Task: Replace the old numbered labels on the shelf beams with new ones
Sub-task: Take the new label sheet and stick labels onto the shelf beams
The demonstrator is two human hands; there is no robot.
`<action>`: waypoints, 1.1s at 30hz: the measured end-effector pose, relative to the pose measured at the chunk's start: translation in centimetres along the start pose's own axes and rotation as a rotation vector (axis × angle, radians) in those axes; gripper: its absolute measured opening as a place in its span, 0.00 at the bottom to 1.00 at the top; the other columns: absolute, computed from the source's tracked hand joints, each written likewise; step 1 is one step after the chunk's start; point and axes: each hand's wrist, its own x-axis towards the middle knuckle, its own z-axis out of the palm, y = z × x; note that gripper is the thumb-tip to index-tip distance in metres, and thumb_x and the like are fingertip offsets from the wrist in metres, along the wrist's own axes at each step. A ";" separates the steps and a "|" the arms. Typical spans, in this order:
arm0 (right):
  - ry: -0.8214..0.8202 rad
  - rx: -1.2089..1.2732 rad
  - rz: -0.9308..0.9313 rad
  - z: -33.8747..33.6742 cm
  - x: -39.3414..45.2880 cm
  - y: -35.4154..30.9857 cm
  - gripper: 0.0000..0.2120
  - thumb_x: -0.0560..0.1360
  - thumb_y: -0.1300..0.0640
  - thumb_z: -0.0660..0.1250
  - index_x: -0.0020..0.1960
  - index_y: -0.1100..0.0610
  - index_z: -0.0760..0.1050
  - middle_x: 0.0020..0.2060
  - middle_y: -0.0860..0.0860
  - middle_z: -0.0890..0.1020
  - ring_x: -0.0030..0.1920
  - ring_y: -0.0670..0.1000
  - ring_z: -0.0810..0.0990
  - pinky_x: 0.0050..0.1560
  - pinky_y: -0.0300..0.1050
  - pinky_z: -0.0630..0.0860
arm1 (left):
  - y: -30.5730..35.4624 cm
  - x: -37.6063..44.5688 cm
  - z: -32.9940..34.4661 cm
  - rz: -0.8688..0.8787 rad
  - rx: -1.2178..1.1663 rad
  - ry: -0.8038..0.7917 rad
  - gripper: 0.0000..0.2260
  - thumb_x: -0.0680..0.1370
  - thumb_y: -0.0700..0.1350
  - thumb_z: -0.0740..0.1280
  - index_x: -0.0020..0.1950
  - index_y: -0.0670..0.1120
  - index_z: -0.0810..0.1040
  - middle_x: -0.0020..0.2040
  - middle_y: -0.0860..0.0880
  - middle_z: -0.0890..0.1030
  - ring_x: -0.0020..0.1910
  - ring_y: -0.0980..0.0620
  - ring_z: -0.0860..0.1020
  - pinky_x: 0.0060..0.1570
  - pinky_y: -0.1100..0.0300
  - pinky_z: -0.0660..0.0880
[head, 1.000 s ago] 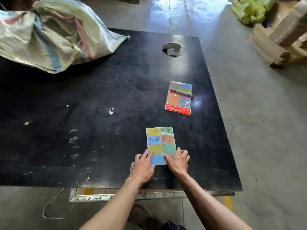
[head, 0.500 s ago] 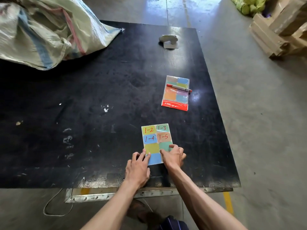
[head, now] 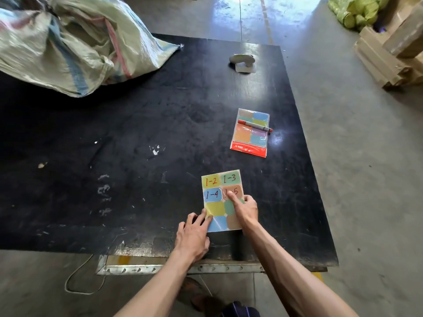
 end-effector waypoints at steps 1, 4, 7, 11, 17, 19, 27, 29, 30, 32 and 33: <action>-0.022 0.007 -0.020 -0.2 -0.2 -0.5 0.20 0.69 0.37 0.71 0.47 0.53 0.76 0.46 0.52 0.85 0.47 0.54 0.84 0.51 0.57 0.81 | -0.1 -0.2 0.1 0.000 -0.008 -0.006 0.30 0.79 0.49 0.60 0.80 0.53 0.54 0.81 0.53 0.53 0.75 0.47 0.57 0.69 0.49 0.64; -0.060 -0.009 -0.099 -0.2 -0.4 -1.5 0.09 0.75 0.47 0.70 0.44 0.52 0.80 0.45 0.53 0.86 0.44 0.53 0.85 0.49 0.55 0.82 | -0.5 -0.7 0.0 0.008 -0.065 -0.019 0.30 0.79 0.51 0.61 0.80 0.53 0.54 0.81 0.53 0.53 0.76 0.47 0.57 0.71 0.47 0.64; -0.137 0.016 -0.139 0.4 -0.9 -3.1 0.07 0.75 0.49 0.71 0.44 0.52 0.82 0.43 0.52 0.87 0.43 0.53 0.86 0.46 0.53 0.83 | -1.3 -0.9 -0.6 -0.081 -0.382 0.089 0.30 0.78 0.54 0.64 0.78 0.52 0.58 0.78 0.51 0.62 0.74 0.48 0.63 0.70 0.47 0.67; -0.385 0.071 -0.247 2.3 -3.1 -6.8 0.06 0.75 0.52 0.71 0.47 0.55 0.83 0.43 0.55 0.87 0.39 0.53 0.85 0.41 0.48 0.81 | -4.2 -1.5 -3.6 -0.386 -1.082 0.366 0.37 0.73 0.53 0.73 0.77 0.49 0.59 0.76 0.42 0.65 0.71 0.44 0.68 0.69 0.48 0.68; -0.770 0.102 -0.407 7.8 -9.9 -13.8 0.10 0.76 0.53 0.70 0.51 0.60 0.82 0.44 0.56 0.87 0.40 0.53 0.85 0.41 0.48 0.82 | -11.5 -7.3 -11.2 -0.407 -1.743 0.586 0.52 0.48 0.67 0.80 0.68 0.47 0.74 0.57 0.44 0.85 0.50 0.48 0.84 0.47 0.53 0.80; -0.863 0.107 -0.455 10.0 -12.6 -15.8 0.11 0.77 0.53 0.70 0.52 0.60 0.82 0.45 0.57 0.87 0.41 0.54 0.85 0.43 0.50 0.82 | -13.1 -10.1 -13.0 -0.386 -1.724 0.719 0.39 0.51 0.62 0.82 0.58 0.47 0.81 0.55 0.43 0.86 0.46 0.48 0.85 0.44 0.54 0.80; -1.243 -0.050 -0.765 19.1 -27.0 -19.9 0.10 0.75 0.50 0.71 0.49 0.55 0.83 0.42 0.53 0.87 0.42 0.54 0.87 0.45 0.52 0.84 | -18.2 -24.7 -15.8 -0.574 -1.636 1.395 0.16 0.59 0.41 0.81 0.45 0.47 0.84 0.41 0.50 0.88 0.40 0.51 0.85 0.48 0.50 0.81; -1.328 -0.106 -0.844 21.1 -31.1 -19.7 0.09 0.75 0.48 0.72 0.48 0.54 0.83 0.41 0.52 0.87 0.41 0.52 0.87 0.45 0.53 0.84 | -18.7 -28.8 -15.6 -0.627 -1.603 1.531 0.13 0.63 0.37 0.80 0.43 0.47 0.83 0.38 0.52 0.87 0.36 0.54 0.85 0.46 0.53 0.81; -1.362 -0.116 -0.879 21.8 -32.6 -19.5 0.10 0.75 0.48 0.72 0.48 0.54 0.83 0.41 0.52 0.87 0.41 0.52 0.87 0.44 0.52 0.84 | -18.7 -30.5 -15.6 -0.657 -1.598 1.576 0.12 0.63 0.36 0.80 0.43 0.47 0.83 0.38 0.52 0.87 0.36 0.54 0.85 0.45 0.53 0.81; -1.472 -0.140 -0.924 23.1 -36.4 -18.8 0.10 0.75 0.50 0.72 0.48 0.56 0.83 0.41 0.52 0.87 0.41 0.51 0.87 0.43 0.50 0.83 | -18.8 -34.8 -14.9 -0.729 -1.556 1.687 0.14 0.60 0.40 0.82 0.43 0.47 0.85 0.41 0.50 0.88 0.40 0.50 0.86 0.47 0.51 0.81; -1.532 -0.150 -0.945 23.8 -38.4 -18.3 0.10 0.75 0.50 0.72 0.48 0.57 0.83 0.42 0.52 0.87 0.41 0.51 0.87 0.44 0.51 0.83 | -18.6 -37.1 -14.6 -0.764 -1.530 1.734 0.17 0.58 0.43 0.82 0.45 0.47 0.85 0.43 0.49 0.88 0.42 0.48 0.86 0.47 0.50 0.81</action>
